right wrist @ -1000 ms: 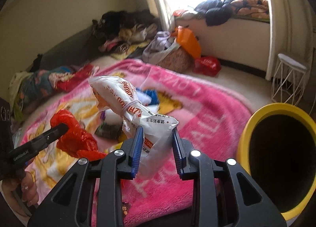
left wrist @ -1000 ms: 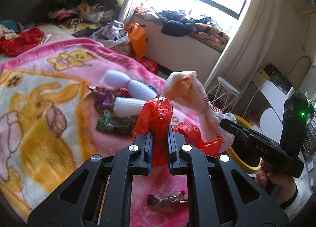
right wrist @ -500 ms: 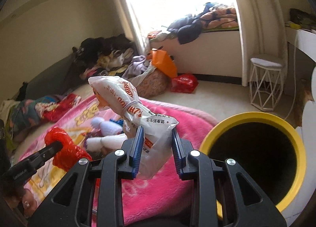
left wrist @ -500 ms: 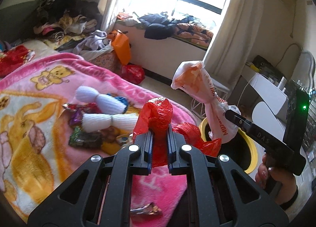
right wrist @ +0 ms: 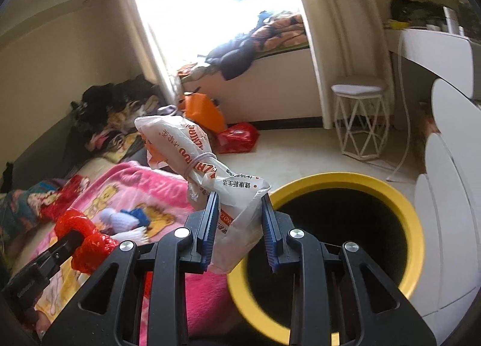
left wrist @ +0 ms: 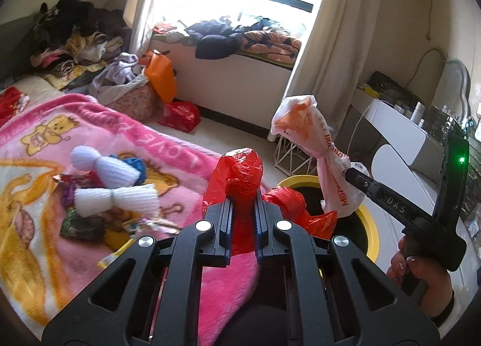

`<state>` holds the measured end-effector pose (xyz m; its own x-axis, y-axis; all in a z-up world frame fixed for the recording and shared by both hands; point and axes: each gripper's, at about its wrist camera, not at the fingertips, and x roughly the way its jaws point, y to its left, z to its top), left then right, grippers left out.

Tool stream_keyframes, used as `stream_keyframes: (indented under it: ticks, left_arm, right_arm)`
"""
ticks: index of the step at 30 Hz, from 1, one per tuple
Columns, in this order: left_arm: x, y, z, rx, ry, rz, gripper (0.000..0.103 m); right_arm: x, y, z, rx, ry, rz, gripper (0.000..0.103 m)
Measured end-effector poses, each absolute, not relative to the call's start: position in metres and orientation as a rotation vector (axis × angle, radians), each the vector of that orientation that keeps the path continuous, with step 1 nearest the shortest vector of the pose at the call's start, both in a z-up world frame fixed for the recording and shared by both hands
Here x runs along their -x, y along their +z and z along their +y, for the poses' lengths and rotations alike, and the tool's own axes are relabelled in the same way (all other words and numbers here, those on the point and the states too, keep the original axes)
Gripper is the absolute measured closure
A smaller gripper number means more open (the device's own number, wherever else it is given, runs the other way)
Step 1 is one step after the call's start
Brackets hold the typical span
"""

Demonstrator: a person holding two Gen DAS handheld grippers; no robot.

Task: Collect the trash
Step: 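Carry the white bag over the bin and open the right tool while the left tool holds the red bag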

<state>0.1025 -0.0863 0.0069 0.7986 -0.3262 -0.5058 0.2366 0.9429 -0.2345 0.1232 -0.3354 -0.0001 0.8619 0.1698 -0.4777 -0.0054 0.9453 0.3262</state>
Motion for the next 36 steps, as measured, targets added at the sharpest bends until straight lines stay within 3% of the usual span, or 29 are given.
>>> stream_keyframes:
  ticks: [29, 33, 34, 36]
  left_arm:
    - [-0.145, -0.039, -0.192, 0.022, -0.412, 0.654, 0.096]
    - [-0.154, -0.05, -0.197, 0.007, -0.401, 0.673, 0.095]
    - [-0.157, -0.053, -0.197, 0.011, -0.392, 0.682, 0.089]
    - [-0.16, -0.056, -0.194, 0.044, -0.39, 0.694, 0.064]
  right_arm:
    - [-0.135, -0.057, -0.434, -0.512, -0.18, 0.683, 0.076]
    - [-0.135, -0.063, -0.438, -0.54, -0.187, 0.7, 0.07]
    - [-0.135, -0.065, -0.441, -0.555, -0.195, 0.706, 0.066]
    - [-0.136, -0.067, -0.445, -0.587, -0.22, 0.718, 0.058]
